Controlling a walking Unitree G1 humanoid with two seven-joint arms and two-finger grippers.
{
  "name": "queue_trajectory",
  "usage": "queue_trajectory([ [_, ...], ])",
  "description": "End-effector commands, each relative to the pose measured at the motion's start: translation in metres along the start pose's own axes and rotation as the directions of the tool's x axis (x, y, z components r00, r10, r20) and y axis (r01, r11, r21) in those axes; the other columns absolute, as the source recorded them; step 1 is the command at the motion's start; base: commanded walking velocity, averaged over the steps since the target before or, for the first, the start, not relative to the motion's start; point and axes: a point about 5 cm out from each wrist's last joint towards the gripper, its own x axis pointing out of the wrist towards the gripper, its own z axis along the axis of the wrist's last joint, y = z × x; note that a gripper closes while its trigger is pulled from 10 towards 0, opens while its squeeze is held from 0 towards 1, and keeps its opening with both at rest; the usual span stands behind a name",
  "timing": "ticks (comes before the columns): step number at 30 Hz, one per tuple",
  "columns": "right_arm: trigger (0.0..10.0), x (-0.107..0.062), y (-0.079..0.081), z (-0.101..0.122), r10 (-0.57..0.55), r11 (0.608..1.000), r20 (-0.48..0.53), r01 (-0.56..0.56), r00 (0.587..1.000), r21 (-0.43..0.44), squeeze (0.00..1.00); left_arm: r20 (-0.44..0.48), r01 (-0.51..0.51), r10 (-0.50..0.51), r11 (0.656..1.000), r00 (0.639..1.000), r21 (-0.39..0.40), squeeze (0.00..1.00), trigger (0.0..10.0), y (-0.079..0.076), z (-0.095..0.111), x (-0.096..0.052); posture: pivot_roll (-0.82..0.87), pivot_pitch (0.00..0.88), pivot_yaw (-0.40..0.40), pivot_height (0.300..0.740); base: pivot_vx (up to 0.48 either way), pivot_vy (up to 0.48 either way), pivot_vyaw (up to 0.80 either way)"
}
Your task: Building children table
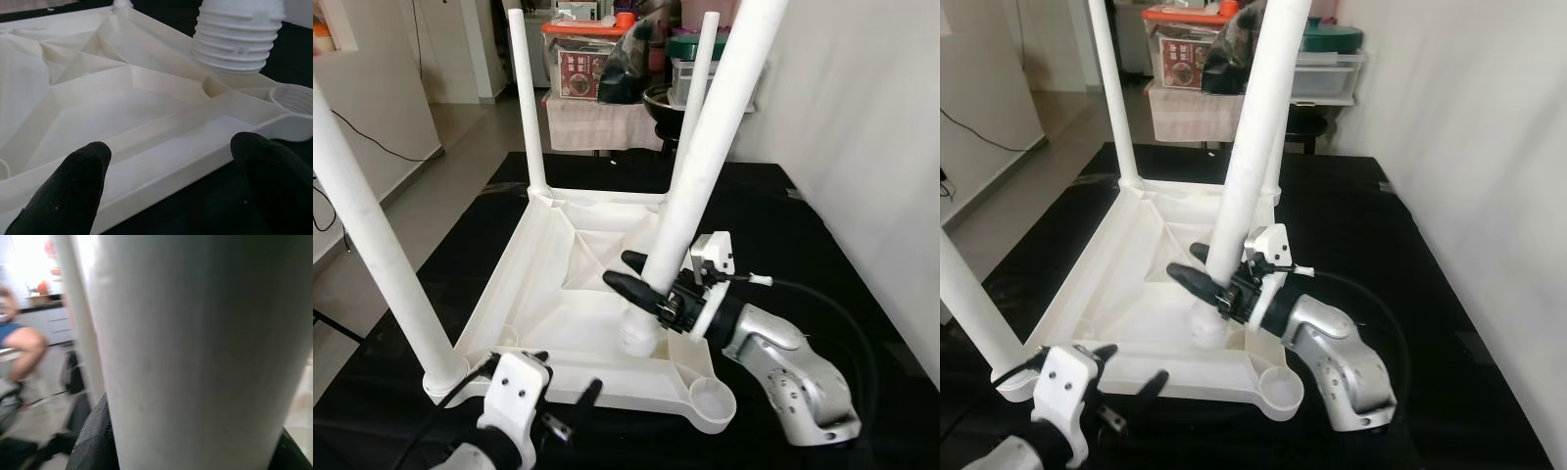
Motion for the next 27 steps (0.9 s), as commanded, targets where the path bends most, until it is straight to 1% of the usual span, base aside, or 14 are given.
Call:
queue_trajectory([
  [1, 10.0, 0.0, 0.006, 0.004, 0.064, 0.998, 0.013, -0.064, 0.998, 0.008, 0.0, -0.02, 0.025, -0.025, 1.0, 0.999, -0.002, 0.0, 10.0, -0.004, -0.001, -0.002, 0.04, 0.073, -0.042, 0.74, 0.0, 0.0, 0.0],
  [3, 10.0, -0.005, 0.008, 0.005, 0.124, 0.992, 0.001, -0.124, 0.992, 0.02, 0.0, -0.031, 0.032, -0.032, 0.999, 0.999, -0.002, 0.0, 10.0, -0.006, -0.001, -0.004, 0.04, 0.077, -0.045, 0.74, 0.0, 0.0, 0.0],
  [6, 10.0, -0.007, 0.008, 0.004, 0.133, 0.991, -0.011, -0.133, 0.991, 0.017, 0.0, -0.035, 0.027, -0.027, 1.0, 0.999, -0.005, 0.0, 10.0, -0.007, -0.002, -0.005, 0.04, 0.083, -0.046, 0.74, 0.0, 0.0, 0.0],
  [9, 10.0, -0.007, 0.006, 0.004, 0.131, 0.991, -0.021, -0.131, 0.991, 0.014, 0.0, -0.043, -0.003, 0.003, 1.0, 0.999, -0.013, 0.0, 10.0, -0.005, -0.001, -0.005, 0.04, 0.088, -0.048, 0.74, 0.0, 0.0, 0.0],
  [11, 10.0, -0.007, 0.006, 0.004, 0.131, 0.991, -0.021, -0.131, 0.991, 0.014, 0.0, -0.043, -0.003, 0.003, 1.0, 0.999, -0.013, 0.0, 10.0, -0.005, -0.001, -0.005, 0.04, 0.088, -0.048, 0.74, 0.0, 0.0, 0.0],
  [17, 10.0, -0.005, 0.01, 0.0, 0.131, 0.991, -0.024, -0.13, 0.991, 0.026, 0.0, -0.034, -0.03, 0.03, 1.0, 0.999, -0.007, 0.0, 10.0, -0.001, 0.002, -0.004, 0.04, 0.091, -0.048, 0.74, -0.254, 0.0, 0.0],
  [24, 10.0, -0.006, 0.01, 0.0, 0.116, 0.993, -0.02, -0.115, 0.993, 0.036, 0.0, 0.002, -0.072, 0.072, 0.997, 0.997, -0.017, 0.0, 10.0, 0.007, 0.008, -0.001, 0.03, 0.089, -0.048, 0.74, 0.0, 0.0, 0.0],
  [27, 10.0, -0.006, 0.01, 0.0, 0.114, 0.993, -0.023, -0.113, 0.993, 0.035, 0.0, 0.013, -0.1, 0.1, 0.995, 0.995, -0.004, 0.0, 10.0, 0.012, 0.01, 0.002, 0.03, 0.088, -0.049, 0.74, 0.0, 0.0, 0.0],
])
